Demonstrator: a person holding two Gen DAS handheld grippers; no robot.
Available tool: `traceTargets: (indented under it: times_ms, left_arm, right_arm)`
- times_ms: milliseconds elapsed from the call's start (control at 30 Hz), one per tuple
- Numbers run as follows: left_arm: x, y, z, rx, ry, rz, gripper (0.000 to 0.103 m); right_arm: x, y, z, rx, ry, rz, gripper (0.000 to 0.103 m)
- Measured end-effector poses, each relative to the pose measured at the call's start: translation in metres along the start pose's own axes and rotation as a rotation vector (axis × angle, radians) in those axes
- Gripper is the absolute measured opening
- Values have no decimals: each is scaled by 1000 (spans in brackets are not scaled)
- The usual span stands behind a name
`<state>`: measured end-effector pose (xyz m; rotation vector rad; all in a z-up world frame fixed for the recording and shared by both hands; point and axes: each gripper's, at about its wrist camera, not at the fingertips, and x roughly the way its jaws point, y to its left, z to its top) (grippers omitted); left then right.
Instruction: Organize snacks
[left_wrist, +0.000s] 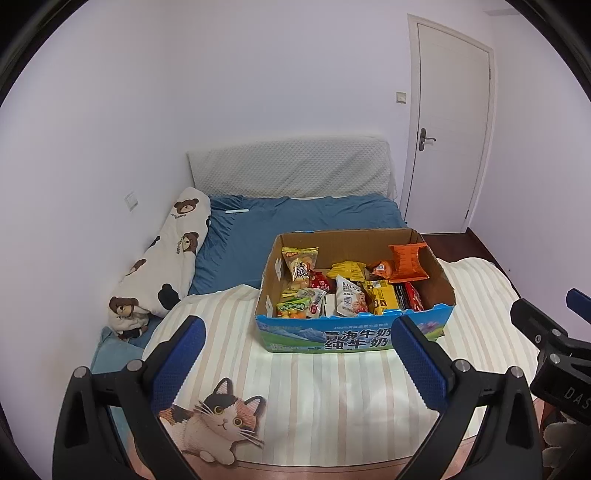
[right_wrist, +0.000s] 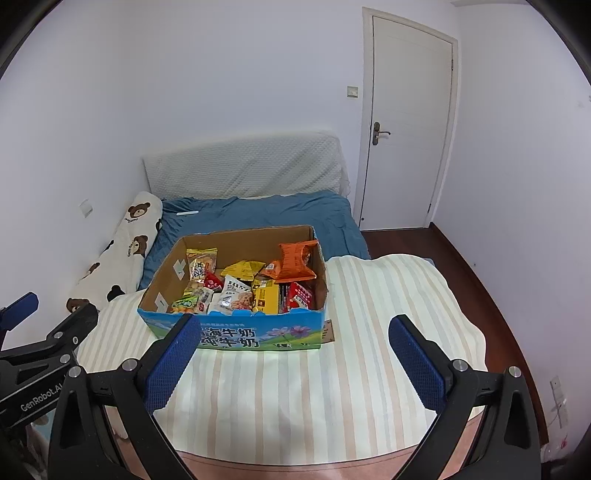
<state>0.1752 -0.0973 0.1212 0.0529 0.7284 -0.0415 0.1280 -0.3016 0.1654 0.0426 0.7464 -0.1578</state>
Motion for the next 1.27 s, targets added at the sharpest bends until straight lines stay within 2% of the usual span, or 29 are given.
traceTargets:
  times_ms: [933,1267]
  left_arm:
    - [14,-8,-8,30,52,-15,103]
    - [14,-8,-9,20,44,-17,103]
  right_arm:
    - [2,2,-2,6,26,5,103]
    - [2,1,-2,9,22,0,103]
